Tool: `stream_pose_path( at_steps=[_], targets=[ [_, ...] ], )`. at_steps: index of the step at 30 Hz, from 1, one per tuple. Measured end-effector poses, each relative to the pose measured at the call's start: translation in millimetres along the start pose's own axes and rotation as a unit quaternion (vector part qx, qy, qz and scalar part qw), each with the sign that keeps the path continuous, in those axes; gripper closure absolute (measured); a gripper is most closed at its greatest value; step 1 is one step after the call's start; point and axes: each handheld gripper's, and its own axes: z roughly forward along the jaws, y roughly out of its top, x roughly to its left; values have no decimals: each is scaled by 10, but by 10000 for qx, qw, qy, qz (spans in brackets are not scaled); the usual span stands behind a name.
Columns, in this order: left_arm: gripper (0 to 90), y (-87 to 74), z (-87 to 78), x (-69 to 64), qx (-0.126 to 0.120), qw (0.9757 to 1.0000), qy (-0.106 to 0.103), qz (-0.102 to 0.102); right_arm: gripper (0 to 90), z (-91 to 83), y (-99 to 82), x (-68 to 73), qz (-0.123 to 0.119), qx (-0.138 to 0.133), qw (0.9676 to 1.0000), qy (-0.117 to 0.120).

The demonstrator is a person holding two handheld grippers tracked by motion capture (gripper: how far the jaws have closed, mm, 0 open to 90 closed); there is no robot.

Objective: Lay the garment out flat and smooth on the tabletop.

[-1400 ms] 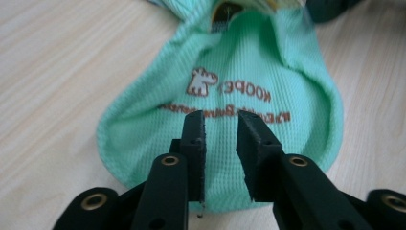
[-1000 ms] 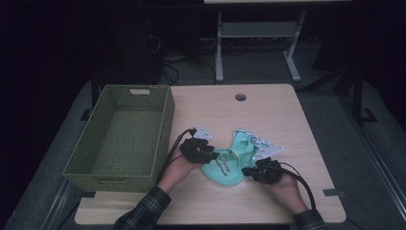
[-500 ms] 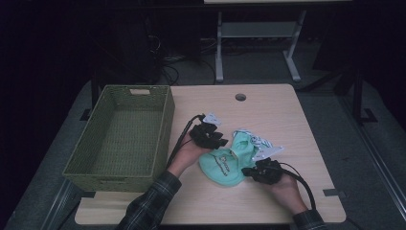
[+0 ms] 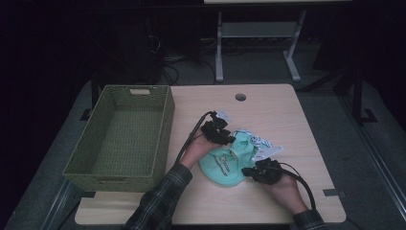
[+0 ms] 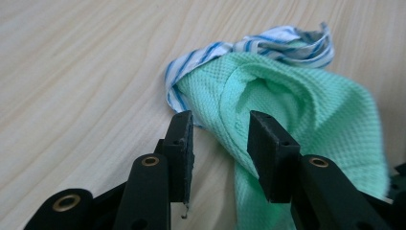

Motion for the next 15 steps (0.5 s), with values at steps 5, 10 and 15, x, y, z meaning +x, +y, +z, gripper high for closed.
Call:
stream_pose_path(
  at_steps=[5, 10, 15],
  targets=[
    [608, -2, 103, -15, 39, 9999, -139, 6, 900, 0, 1, 0, -6, 8, 10000, 12],
    [618, -6, 184, -49, 145, 9997, -196, 55, 900, 1, 1, -1, -55, 5, 10000, -2],
    [654, -29, 241, -50, 241, 9994, -263, 21, 900, 0, 1, 0, -68, 10, 10000, -11]
  ],
)
